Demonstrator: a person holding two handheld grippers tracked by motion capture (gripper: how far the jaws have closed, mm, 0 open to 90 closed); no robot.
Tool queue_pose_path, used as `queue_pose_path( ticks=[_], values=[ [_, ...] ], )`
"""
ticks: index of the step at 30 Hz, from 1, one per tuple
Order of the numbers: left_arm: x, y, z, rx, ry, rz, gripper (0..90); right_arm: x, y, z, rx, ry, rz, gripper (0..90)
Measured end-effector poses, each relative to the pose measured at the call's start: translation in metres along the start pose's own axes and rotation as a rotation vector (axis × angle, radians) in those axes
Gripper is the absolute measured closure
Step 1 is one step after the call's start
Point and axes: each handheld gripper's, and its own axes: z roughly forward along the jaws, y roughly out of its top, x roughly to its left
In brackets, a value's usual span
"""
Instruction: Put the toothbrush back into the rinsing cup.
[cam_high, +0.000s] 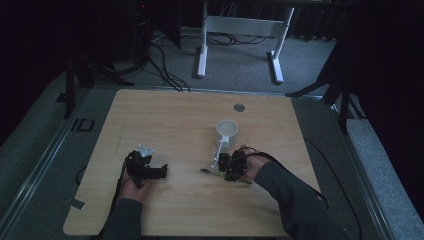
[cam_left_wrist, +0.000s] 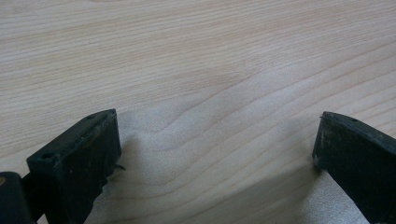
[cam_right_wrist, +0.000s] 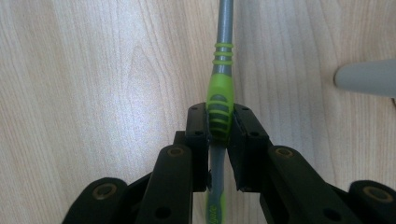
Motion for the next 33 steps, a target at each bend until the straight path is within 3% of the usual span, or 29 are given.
queue_pose_path(
  ticks=[33],
  values=[
    [0.000,0.000,0.000,0.000,0.000,0.001,1.8,-0.006,-0.007,-0.026,-0.144,-0.022,0.061,78.3]
  ],
)
